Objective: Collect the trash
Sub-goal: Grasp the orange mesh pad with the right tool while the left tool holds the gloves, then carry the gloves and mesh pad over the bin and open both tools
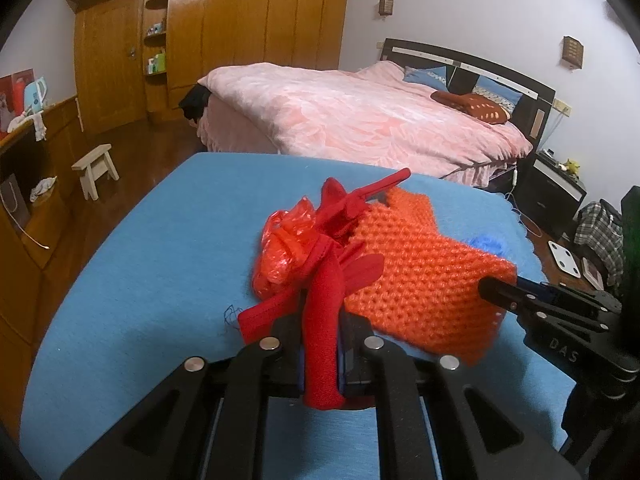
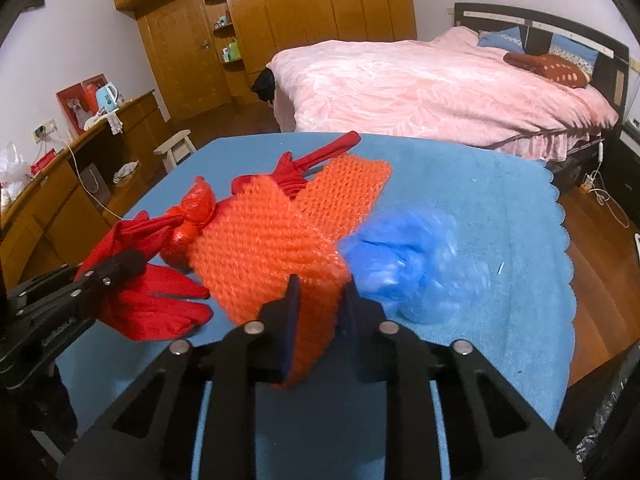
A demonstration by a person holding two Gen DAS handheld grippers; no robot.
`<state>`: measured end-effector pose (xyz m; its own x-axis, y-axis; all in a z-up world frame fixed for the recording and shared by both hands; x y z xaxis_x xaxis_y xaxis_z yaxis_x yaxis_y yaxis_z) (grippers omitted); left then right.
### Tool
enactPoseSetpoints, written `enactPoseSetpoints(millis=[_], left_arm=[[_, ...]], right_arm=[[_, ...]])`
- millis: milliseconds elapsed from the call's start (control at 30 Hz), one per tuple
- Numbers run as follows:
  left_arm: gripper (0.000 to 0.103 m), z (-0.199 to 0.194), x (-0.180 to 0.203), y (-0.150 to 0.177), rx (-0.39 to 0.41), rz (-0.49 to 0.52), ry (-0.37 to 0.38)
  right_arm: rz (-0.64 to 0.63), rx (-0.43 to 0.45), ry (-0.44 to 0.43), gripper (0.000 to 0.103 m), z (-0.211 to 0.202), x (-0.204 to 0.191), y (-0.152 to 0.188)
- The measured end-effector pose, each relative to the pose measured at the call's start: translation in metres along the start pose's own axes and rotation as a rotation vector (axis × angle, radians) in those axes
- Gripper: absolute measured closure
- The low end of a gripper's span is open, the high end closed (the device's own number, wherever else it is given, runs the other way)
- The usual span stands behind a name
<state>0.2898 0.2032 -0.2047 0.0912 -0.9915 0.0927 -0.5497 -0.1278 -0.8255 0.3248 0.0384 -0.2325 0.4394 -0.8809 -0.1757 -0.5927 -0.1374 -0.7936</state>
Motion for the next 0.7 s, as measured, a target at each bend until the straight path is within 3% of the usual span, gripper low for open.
enactPoseSetpoints(millis=[367, 700], left_arm=[[0.092, -0.026, 0.021, -0.017, 0.048, 0.015, 0.027], [0.092, -0.05, 0.047, -0.029, 0.08, 0.031, 0.058]], right_arm=[[0.013, 0.073, -0.015, 0.086, -0.045, -0.006, -0.017], [0.027, 0.135, 0.02, 0.086, -0.088, 0.005, -0.027]])
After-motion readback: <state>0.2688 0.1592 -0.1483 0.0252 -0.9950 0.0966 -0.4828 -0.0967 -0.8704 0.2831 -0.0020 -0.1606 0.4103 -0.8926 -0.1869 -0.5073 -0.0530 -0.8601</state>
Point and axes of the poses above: each gripper's, at about its wrist camera, not at the fingertips, and z roughly the way its jaws point, x to its right, y to its underside, the point moved 10 cm from there along z, roughly the way its jaws point, and after that the axes turned 8 degrees about x, right-handed, at the moved point
